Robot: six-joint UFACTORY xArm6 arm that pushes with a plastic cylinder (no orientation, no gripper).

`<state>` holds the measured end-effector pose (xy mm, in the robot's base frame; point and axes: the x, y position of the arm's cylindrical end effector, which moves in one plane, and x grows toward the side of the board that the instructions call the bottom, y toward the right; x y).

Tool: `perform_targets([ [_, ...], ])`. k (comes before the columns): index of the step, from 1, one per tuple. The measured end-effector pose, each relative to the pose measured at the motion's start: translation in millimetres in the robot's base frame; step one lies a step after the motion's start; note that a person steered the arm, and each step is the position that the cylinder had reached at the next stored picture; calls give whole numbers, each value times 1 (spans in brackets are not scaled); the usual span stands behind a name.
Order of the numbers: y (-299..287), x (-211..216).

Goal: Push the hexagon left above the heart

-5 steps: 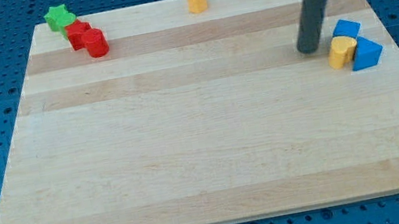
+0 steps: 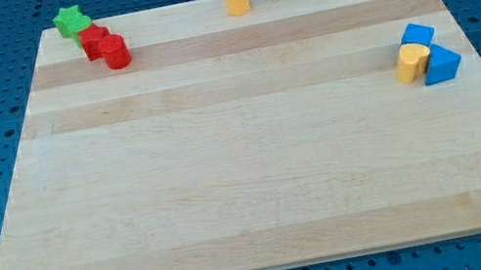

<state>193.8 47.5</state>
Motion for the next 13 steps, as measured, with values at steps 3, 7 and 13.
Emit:
perform_targets([
  [3, -94, 38],
  [7, -132, 78],
  [13, -56, 144],
])
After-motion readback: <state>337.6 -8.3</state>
